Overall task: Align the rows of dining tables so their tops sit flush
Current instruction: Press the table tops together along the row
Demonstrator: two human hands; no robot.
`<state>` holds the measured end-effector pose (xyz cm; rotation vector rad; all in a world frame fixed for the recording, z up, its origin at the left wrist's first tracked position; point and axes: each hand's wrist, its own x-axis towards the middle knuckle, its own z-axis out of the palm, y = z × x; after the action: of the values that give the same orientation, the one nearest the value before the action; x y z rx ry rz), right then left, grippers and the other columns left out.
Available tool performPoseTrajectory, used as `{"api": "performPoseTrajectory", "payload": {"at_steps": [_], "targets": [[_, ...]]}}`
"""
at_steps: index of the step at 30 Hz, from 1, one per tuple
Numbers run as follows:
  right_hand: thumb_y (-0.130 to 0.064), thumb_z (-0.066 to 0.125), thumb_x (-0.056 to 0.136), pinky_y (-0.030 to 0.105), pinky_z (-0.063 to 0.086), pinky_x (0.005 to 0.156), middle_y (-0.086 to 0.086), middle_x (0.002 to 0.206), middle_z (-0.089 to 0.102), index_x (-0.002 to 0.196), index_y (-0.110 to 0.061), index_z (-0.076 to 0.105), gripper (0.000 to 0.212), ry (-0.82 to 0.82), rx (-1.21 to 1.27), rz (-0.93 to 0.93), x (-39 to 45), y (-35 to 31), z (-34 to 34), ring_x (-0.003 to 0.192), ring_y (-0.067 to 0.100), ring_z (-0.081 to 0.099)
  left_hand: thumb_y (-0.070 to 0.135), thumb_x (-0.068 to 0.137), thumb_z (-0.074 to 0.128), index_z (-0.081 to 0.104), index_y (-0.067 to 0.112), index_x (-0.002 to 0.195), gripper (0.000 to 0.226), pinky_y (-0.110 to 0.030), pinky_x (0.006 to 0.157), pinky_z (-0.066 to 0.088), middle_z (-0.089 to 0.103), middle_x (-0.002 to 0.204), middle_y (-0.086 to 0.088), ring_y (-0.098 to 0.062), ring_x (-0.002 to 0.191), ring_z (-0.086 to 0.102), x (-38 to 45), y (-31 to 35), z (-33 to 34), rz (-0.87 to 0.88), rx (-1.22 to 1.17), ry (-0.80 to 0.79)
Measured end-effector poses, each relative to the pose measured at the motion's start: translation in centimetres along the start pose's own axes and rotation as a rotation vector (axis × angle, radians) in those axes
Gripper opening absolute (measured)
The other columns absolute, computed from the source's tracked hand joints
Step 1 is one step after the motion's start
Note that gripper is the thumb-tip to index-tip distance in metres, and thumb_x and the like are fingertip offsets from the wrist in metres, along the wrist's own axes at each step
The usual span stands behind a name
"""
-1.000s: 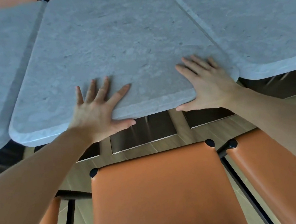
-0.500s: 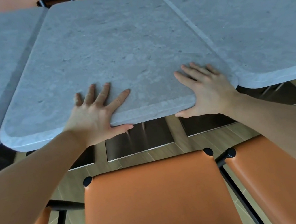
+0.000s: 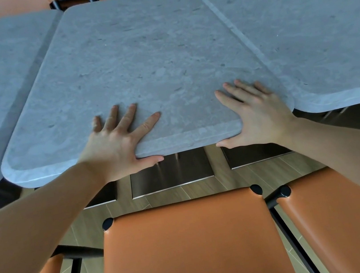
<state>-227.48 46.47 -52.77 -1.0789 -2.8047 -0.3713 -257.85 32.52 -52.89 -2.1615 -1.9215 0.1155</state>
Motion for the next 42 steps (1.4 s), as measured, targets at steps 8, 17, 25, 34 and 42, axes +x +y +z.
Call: {"api": "performPoseTrajectory", "payload": {"at_steps": [8, 17, 25, 34, 42], "targets": [[-0.095, 0.041, 0.062, 0.063, 0.040, 0.109, 0.018, 0.151, 0.050, 0.147, -0.010, 0.048, 0.120, 0.027, 0.019, -0.006, 0.0, 0.1, 0.1, 0.140, 0.041, 0.047, 0.093, 0.078, 0.009, 0.020, 0.040, 0.157, 0.095, -0.071, 0.103, 0.036, 0.039, 0.155, -0.023, -0.055, 0.138, 0.038, 0.0, -0.2, 0.1, 0.008, 0.009, -0.007], [-0.097, 0.036, 0.060, 0.061, 0.035, 0.114, 0.015, 0.156, 0.044, 0.152, -0.014, 0.042, 0.124, -0.009, 0.016, 0.018, 0.7, 0.1, 0.0, 0.145, 0.038, 0.040, 0.093, 0.078, 0.010, 0.023, 0.039, 0.157, 0.096, -0.070, 0.103, 0.037, 0.041, 0.154, -0.023, -0.055, 0.137, 0.038, 0.6, -0.7, 0.3, 0.012, 0.031, 0.005], [-0.096, 0.037, 0.061, 0.060, 0.037, 0.113, 0.016, 0.154, 0.046, 0.150, -0.013, 0.044, 0.123, -0.005, 0.004, 0.021, 1.4, 0.4, 0.2, 0.143, 0.038, 0.043, 0.093, 0.078, 0.011, 0.021, 0.040, 0.157, 0.096, -0.069, 0.104, 0.036, 0.040, 0.155, -0.023, -0.054, 0.139, 0.037, 1.2, -1.0, 0.5, -0.002, 0.034, 0.011], [-0.095, 0.038, 0.061, 0.060, 0.037, 0.113, 0.017, 0.154, 0.047, 0.150, -0.011, 0.045, 0.122, 0.007, -0.005, 0.012, 1.4, 0.3, 0.2, 0.142, 0.039, 0.044, 0.094, 0.075, 0.009, 0.019, 0.041, 0.158, 0.098, -0.070, 0.108, 0.033, 0.036, 0.158, -0.021, -0.052, 0.142, 0.033, 1.1, -0.9, 0.3, -0.024, 0.009, -0.005], [-0.095, 0.038, 0.058, 0.058, 0.033, 0.116, 0.015, 0.155, 0.045, 0.151, -0.013, 0.042, 0.124, 0.012, 0.024, 0.031, 1.2, 0.1, 0.0, 0.145, 0.038, 0.040, 0.092, 0.067, 0.018, 0.004, 0.050, 0.156, 0.099, -0.065, 0.119, 0.016, 0.017, 0.166, -0.013, -0.043, 0.152, 0.014, 0.5, -0.3, -0.1, -0.109, -0.110, -0.042]]}}
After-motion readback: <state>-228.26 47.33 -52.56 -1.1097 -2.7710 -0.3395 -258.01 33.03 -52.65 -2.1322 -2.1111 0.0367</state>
